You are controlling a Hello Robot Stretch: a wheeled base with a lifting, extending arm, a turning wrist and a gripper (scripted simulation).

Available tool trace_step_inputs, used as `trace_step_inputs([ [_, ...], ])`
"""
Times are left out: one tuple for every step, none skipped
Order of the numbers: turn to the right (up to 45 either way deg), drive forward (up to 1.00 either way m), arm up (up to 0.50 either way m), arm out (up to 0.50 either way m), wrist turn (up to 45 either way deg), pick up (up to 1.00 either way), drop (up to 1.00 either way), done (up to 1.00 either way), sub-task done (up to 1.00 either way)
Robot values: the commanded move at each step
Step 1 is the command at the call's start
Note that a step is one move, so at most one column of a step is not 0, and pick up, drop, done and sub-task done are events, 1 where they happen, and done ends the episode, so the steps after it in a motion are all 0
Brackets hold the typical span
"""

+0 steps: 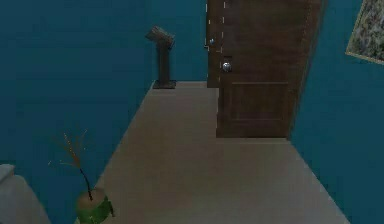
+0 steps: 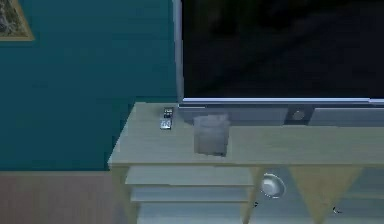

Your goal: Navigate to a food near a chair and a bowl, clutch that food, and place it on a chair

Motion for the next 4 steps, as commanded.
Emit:
trace_step_inputs([
  [0.0,1.00,0.00,0.00,0.0,0.00,0.00,0.00,0.00],
  [0.0,0.85,0.00,0.00,0.0,0.00,0.00,0.00,0.00],
  [6.0,0.00,0.00,0.00,0.0,0.00,0.00,0.00,0.00],
  [0.0,0.85,0.00,0.00,0.0,0.00,0.00,0.00,0.00],
])
